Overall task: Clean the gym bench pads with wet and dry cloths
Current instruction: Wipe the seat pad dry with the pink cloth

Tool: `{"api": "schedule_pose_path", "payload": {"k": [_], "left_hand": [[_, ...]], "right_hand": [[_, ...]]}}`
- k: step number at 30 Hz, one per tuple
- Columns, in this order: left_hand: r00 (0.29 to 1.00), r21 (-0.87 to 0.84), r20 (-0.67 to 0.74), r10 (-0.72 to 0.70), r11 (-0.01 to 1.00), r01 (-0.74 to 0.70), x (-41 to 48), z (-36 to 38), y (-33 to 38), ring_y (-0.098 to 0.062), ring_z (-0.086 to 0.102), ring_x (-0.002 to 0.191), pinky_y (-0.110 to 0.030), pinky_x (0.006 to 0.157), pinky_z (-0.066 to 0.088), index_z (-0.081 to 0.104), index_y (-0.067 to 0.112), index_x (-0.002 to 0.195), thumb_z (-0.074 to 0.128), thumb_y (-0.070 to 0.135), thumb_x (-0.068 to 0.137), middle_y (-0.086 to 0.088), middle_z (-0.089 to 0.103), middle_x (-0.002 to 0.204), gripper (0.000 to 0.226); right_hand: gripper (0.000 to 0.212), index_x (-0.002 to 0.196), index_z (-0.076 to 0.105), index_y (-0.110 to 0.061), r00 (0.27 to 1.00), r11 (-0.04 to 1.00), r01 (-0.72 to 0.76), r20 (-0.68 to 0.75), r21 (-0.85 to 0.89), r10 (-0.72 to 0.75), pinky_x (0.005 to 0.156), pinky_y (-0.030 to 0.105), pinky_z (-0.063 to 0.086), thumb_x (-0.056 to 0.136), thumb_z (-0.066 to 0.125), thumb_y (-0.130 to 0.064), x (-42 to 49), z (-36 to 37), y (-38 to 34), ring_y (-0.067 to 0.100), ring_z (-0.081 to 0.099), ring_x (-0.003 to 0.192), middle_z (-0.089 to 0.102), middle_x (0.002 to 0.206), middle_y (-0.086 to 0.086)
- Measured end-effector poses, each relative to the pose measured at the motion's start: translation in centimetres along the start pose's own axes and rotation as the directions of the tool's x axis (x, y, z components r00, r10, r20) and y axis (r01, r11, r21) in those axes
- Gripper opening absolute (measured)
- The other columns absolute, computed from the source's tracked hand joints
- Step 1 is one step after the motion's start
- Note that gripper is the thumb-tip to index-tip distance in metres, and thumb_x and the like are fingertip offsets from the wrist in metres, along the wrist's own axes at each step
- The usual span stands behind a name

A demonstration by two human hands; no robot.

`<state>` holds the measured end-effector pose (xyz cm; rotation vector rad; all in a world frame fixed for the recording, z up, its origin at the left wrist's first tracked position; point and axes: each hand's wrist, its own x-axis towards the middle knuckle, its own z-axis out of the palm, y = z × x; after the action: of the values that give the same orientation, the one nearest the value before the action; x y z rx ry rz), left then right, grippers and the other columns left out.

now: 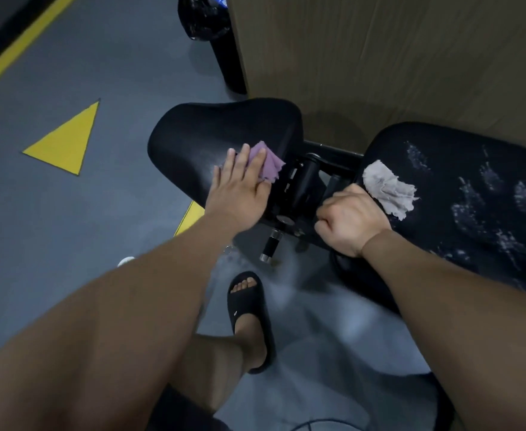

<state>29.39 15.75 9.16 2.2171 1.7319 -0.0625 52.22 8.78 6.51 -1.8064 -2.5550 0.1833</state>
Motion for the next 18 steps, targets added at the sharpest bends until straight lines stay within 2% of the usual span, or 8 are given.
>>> {"api": "schedule_pose_path", "payload": {"k": [4, 6, 8, 9, 11, 14, 16, 18], "left_hand": [[0.991, -0.009, 0.118, -0.065, 0.998, 0.067, 0.4, -2.4, 0.9, -0.019, -0.020, 0.155, -0.052, 0.125, -0.010, -0.002, 0.039, 0.161, 0.028, 0.051, 0.101, 0.006, -0.016, 0.170, 0.069], [0.994, -0.014, 0.083, -0.074, 0.997, 0.076, -0.7, -3.1, 2.2, -0.023, -0.020, 0.155, -0.055, 0.124, -0.011, 0.003, 0.041, 0.161, 0.035, 0.050, 0.098, 0.005, -0.014, 0.170, 0.071], [0.998, -0.073, -0.020, -0.053, 0.996, 0.051, -2.5, -3.6, 4.0, -0.025, -0.014, 0.156, -0.056, 0.124, -0.008, 0.012, 0.043, 0.159, 0.046, 0.044, 0.094, 0.004, -0.006, 0.170, 0.073], [0.997, -0.106, -0.060, -0.045, 0.994, 0.039, -3.5, -3.8, 5.1, -0.026, -0.007, 0.155, -0.054, 0.124, -0.005, 0.018, 0.041, 0.158, 0.050, 0.041, 0.093, 0.001, 0.001, 0.169, 0.072], [0.996, -0.142, -0.074, -0.046, 0.989, 0.035, -5.1, -4.3, 7.4, -0.029, 0.011, 0.150, -0.049, 0.123, 0.007, 0.035, 0.035, 0.150, 0.052, 0.038, 0.091, -0.004, 0.018, 0.162, 0.061], [0.997, -0.197, 0.005, -0.082, 0.977, 0.081, -7.0, -4.9, 10.3, -0.031, 0.018, 0.144, -0.044, 0.121, 0.016, 0.049, 0.028, 0.137, 0.050, 0.040, 0.093, -0.005, 0.024, 0.156, 0.046], [0.996, -0.288, 0.025, -0.083, 0.954, 0.087, -8.3, -4.7, 11.3, -0.032, 0.017, 0.144, -0.042, 0.122, 0.015, 0.052, 0.026, 0.135, 0.050, 0.038, 0.095, -0.005, 0.023, 0.157, 0.042], [0.994, -0.357, 0.067, -0.081, 0.929, 0.100, -9.3, -4.5, 11.6, -0.032, 0.020, 0.141, -0.040, 0.120, 0.020, 0.055, 0.022, 0.133, 0.049, 0.036, 0.096, -0.005, 0.028, 0.152, 0.040]], "right_hand": [[0.053, 0.073, 0.062, -0.028, 0.995, 1.000, 0.021, 0.094, 0.014, -0.022, 0.096, 0.031, 0.031, 0.081, 0.016, -0.052, -0.2, -1.1, -0.2, 0.013, 0.055, 0.093, 0.069, 0.088, -0.010], [0.044, 0.074, 0.058, -0.029, 0.983, 0.999, 0.005, 0.183, 0.051, -0.014, 0.100, 0.033, 0.030, 0.085, 0.022, -0.052, 0.0, -2.0, -0.4, 0.015, 0.055, 0.099, 0.071, 0.096, -0.008], [0.034, 0.082, 0.061, -0.028, 0.979, 0.993, -0.032, 0.206, 0.118, 0.008, 0.099, 0.034, 0.032, 0.092, 0.035, -0.047, -0.4, -3.0, -0.9, 0.020, 0.055, 0.106, 0.069, 0.100, -0.003], [0.029, 0.085, 0.065, -0.025, 0.986, 0.987, -0.046, 0.164, 0.151, 0.021, 0.097, 0.035, 0.034, 0.093, 0.043, -0.043, -0.9, -3.5, -1.2, 0.022, 0.055, 0.107, 0.068, 0.100, -0.001], [0.024, 0.086, 0.067, -0.017, 0.998, 0.981, -0.055, -0.007, 0.188, 0.058, 0.091, 0.036, 0.041, 0.091, 0.053, -0.035, -2.3, -4.6, -1.4, 0.026, 0.054, 0.101, 0.065, 0.093, 0.002], [0.023, 0.090, 0.066, -0.012, 0.943, 0.974, -0.200, -0.248, 0.103, 0.220, 0.084, 0.041, 0.045, 0.083, 0.055, -0.032, -4.4, -5.7, -0.3, 0.031, 0.054, 0.096, 0.061, 0.094, 0.007], [0.030, 0.104, 0.063, -0.012, 0.878, 0.914, -0.404, -0.268, 0.029, 0.397, 0.085, 0.044, 0.042, 0.082, 0.056, -0.031, -5.3, -6.1, 1.1, 0.035, 0.052, 0.103, 0.059, 0.107, 0.010], [0.029, 0.113, 0.060, -0.011, 0.829, 0.845, -0.534, -0.186, 0.016, 0.527, 0.089, 0.045, 0.039, 0.091, 0.058, -0.030, -5.9, -6.0, 2.7, 0.036, 0.048, 0.110, 0.056, 0.118, 0.013]]}}
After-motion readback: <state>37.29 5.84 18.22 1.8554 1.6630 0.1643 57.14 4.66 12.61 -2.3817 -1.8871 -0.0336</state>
